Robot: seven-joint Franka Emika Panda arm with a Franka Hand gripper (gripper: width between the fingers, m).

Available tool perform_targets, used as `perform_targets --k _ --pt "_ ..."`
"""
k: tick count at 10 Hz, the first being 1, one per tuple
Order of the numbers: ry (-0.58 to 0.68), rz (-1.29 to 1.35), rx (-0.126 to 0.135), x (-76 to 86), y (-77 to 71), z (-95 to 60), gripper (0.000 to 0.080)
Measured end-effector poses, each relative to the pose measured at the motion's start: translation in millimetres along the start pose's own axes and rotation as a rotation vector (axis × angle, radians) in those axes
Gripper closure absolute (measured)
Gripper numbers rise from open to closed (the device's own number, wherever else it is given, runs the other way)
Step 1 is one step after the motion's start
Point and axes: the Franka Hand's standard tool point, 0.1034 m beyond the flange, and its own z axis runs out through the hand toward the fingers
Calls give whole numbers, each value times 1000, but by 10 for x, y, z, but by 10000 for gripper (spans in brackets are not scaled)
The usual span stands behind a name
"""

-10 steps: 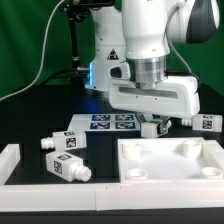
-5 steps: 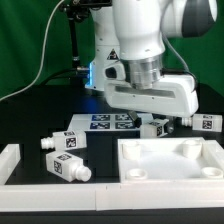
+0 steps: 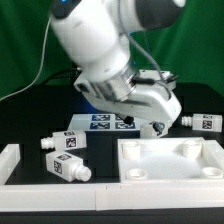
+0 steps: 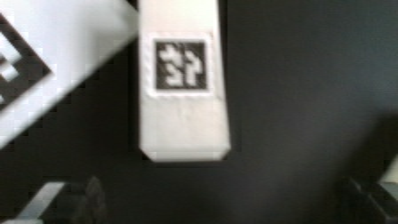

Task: Assemble one leg

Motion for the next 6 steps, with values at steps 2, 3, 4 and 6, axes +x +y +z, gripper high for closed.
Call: perform_targets --k 2,3,4,6 --pt "-111 24 -3 44 66 20 151" --pt "-177 33 -6 32 99 29 151" --pt "-204 46 -5 76 121 51 151" --pt "-241 113 -11 -63 137 274 151"
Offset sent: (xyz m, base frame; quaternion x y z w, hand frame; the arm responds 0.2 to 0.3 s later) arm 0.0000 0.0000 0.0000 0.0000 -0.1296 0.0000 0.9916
